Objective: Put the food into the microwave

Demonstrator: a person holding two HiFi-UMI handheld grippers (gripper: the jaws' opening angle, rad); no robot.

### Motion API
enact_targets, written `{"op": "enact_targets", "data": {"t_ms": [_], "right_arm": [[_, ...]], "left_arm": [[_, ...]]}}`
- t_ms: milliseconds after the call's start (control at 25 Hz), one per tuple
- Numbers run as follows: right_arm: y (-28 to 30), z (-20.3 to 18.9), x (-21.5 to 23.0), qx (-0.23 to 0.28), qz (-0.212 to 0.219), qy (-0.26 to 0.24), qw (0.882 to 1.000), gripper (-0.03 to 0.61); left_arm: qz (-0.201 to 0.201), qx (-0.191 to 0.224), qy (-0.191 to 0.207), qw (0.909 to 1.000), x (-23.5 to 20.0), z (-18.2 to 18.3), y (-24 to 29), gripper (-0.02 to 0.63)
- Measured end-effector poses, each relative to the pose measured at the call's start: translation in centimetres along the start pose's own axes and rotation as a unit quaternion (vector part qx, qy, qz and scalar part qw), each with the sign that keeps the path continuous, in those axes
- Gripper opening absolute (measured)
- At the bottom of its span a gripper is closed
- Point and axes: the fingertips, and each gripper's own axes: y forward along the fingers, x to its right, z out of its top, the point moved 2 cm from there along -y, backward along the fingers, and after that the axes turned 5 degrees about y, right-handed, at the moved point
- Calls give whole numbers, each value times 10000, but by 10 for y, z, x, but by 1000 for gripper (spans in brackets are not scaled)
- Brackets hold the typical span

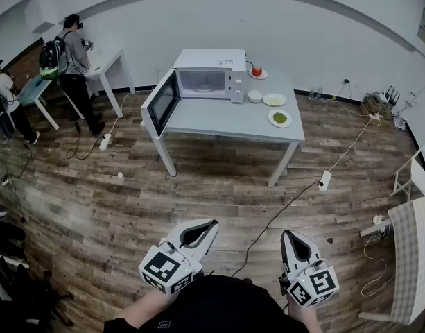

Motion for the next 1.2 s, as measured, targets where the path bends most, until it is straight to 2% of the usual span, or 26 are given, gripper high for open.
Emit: {"op": "enact_targets", "data": {"t_ms": [160, 480, 760, 960, 1200], "right_arm": [[-8, 2, 9, -30, 24, 15, 10000, 12], [-50, 1, 47, 77, 42, 149, 9999, 12], [-79, 2, 80, 123, 110, 220, 9996, 14], [-75, -1, 97, 119, 67, 288, 9995, 14], [-38, 4, 116, 45, 0, 194, 9998, 14]], "left_arm": [[-37, -39, 30, 10000, 11, 3, 10, 9], [-83, -102, 26, 9999, 62, 3, 40, 9], [130, -90, -4, 9999, 90, 6, 60, 8], [168, -149, -64, 9997, 87, -2, 75, 9], [214, -40, -92, 9997, 52, -4, 100, 9]]}}
